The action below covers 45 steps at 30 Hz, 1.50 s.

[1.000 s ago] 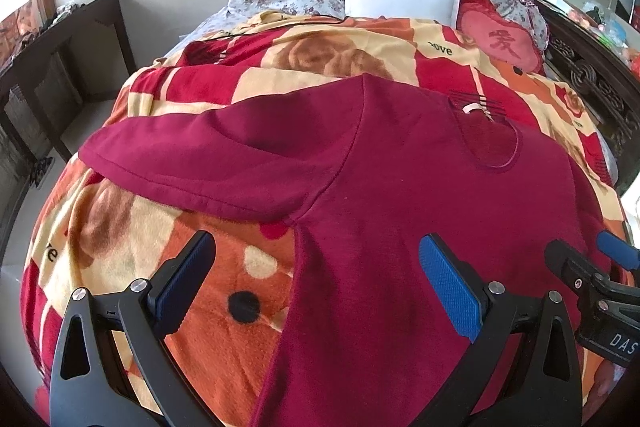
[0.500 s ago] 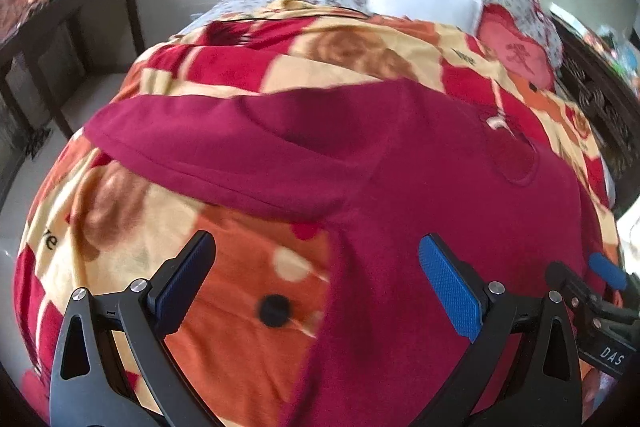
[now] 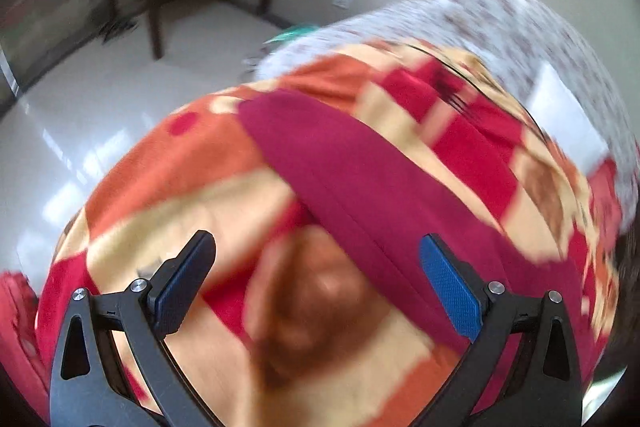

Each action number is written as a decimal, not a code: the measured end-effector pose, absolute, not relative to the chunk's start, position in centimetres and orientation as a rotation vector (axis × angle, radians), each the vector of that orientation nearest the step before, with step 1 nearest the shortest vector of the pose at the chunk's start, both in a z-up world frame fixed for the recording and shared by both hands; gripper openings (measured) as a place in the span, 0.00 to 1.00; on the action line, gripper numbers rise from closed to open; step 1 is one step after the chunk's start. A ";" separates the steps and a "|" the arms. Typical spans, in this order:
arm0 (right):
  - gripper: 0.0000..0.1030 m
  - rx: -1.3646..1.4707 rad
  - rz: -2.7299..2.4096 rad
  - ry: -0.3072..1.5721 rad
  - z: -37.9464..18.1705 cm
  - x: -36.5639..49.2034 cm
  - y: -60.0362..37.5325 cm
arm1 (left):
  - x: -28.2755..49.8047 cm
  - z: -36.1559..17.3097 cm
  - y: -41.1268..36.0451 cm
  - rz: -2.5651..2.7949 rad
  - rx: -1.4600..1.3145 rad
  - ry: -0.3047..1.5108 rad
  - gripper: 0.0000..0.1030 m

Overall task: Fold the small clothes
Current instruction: 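Grasp the sweatshirt sleeve nearest the left gripper with the left gripper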

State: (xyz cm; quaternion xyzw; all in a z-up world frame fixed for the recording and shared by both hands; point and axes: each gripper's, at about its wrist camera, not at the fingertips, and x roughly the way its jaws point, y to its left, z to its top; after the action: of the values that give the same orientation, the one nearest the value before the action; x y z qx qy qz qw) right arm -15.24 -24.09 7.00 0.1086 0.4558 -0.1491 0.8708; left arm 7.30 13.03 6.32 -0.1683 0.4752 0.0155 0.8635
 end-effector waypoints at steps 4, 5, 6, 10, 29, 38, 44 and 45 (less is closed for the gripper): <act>0.99 0.228 -0.297 0.980 6.5 -14.7 -23.7 | 10.3 5.2 16.1 0.072 -0.467 0.983 0.98; 0.99 0.226 -0.294 0.981 6.5 -14.6 -23.6 | 11.0 4.9 16.4 0.074 -0.480 0.985 0.94; 0.99 0.222 -0.291 0.983 6.5 -14.5 -23.5 | 11.5 4.6 16.5 0.073 -0.491 0.993 0.91; 0.99 0.214 -0.278 0.990 6.3 -13.7 -23.1 | 14.0 3.2 15.7 0.032 -0.492 1.028 0.85; 0.99 0.283 -0.287 0.975 6.6 -14.9 -25.0 | 10.4 9.2 9.7 -0.230 -0.390 0.909 0.06; 0.99 0.368 -0.382 0.933 7.6 -17.9 -29.1 | 3.3 14.8 -4.1 -0.565 -0.259 0.817 0.06; 0.99 0.370 -0.376 0.933 7.9 -19.2 -29.9 | 4.3 12.3 -3.5 -0.494 -0.285 0.925 0.07; 0.99 0.372 -0.373 0.937 7.8 -19.1 -29.9 | 4.4 11.8 -2.4 -0.464 -0.293 0.936 0.07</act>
State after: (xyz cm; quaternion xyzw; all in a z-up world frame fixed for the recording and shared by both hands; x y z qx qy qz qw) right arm -19.14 -29.87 7.82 0.1773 0.4464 -0.1778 0.8589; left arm 4.41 -2.37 11.84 -0.1392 0.4455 -0.2210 0.8563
